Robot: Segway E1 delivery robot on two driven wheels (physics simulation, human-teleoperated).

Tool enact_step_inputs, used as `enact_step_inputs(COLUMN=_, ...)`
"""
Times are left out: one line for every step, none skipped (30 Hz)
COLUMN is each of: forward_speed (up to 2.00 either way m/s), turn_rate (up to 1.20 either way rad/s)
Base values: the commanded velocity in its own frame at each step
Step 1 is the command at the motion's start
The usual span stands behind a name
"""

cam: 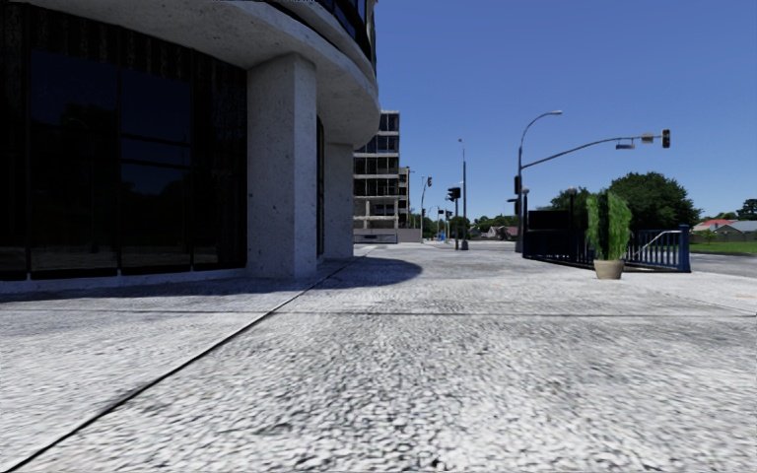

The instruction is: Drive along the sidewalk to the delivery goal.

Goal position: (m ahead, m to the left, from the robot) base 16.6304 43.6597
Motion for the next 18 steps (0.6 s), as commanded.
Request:
enact_step_inputs(forward_speed=2.00, turn_rate=0.00)
enact_step_inputs(forward_speed=2.00, turn_rate=0.00)
enact_step_inputs(forward_speed=2.00, turn_rate=0.00)
enact_step_inputs(forward_speed=2.00, turn_rate=0.00)
enact_step_inputs(forward_speed=2.00, turn_rate=0.00)
enact_step_inputs(forward_speed=2.00, turn_rate=0.00)
enact_step_inputs(forward_speed=2.00, turn_rate=0.00)
enact_step_inputs(forward_speed=2.00, turn_rate=0.00)
enact_step_inputs(forward_speed=2.00, turn_rate=0.00)
enact_step_inputs(forward_speed=2.00, turn_rate=0.00)
enact_step_inputs(forward_speed=2.00, turn_rate=0.00)
enact_step_inputs(forward_speed=2.00, turn_rate=0.00)
enact_step_inputs(forward_speed=2.00, turn_rate=0.00)
enact_step_inputs(forward_speed=2.00, turn_rate=0.00)
enact_step_inputs(forward_speed=2.00, turn_rate=0.00)
enact_step_inputs(forward_speed=2.00, turn_rate=0.00)
enact_step_inputs(forward_speed=2.00, turn_rate=0.00)
enact_step_inputs(forward_speed=2.00, turn_rate=0.00)
